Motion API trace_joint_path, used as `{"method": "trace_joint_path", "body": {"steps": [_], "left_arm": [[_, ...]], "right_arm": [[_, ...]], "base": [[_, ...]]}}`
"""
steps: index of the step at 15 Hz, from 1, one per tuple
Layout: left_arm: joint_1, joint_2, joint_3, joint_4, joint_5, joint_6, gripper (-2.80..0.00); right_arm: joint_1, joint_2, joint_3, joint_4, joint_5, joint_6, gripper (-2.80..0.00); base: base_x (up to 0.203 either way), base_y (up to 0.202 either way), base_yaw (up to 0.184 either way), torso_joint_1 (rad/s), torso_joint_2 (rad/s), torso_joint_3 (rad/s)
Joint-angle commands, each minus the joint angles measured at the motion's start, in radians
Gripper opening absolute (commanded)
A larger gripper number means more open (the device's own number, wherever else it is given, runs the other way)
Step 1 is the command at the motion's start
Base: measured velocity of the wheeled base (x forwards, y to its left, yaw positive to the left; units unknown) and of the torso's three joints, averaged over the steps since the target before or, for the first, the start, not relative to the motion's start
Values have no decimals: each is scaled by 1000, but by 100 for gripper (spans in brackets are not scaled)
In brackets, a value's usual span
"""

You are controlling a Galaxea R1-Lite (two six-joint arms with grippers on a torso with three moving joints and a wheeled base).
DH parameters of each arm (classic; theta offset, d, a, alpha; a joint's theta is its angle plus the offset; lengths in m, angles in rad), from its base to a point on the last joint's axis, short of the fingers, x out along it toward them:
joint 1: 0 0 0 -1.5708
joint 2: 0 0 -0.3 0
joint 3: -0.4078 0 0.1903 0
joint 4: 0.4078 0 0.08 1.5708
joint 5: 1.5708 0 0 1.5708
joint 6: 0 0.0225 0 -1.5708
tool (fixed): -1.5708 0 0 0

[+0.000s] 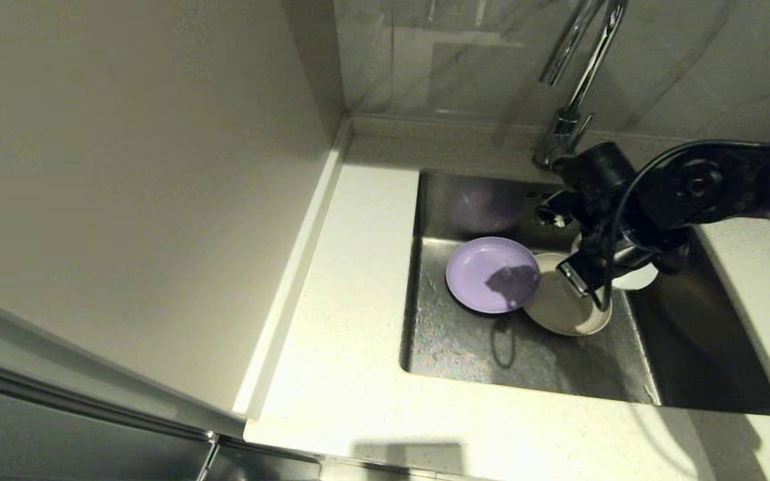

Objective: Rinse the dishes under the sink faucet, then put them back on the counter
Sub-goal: Put a bowl into the sink

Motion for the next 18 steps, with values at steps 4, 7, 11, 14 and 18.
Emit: {"method": "trace_joint_path", "body": {"steps": [4,7,11,14,18], "left_arm": [[0,-3,0,-1,0,-1,-280],[0,-3,0,-1,0,-1,-280],[0,-3,0,-1,0,-1,-280],[0,-4,0,-1,0,-1,-280],[0,-3,0,-1,0,-1,-280]], "right_arm": [[-6,255,-61,-105,-147,102,-280],[-21,293,-61,-154,-232,115,-280],[-32,318,-61,-159,-244,115,-280],[-35,334,-66,-169,-244,117,0],[-35,299,-63,-187,-244,117,0]], "base": [[0,0,0,0,0,0],[0,0,0,0,0,0],[0,0,0,0,0,0],[0,0,0,0,0,0],[0,0,0,0,0,0]]}}
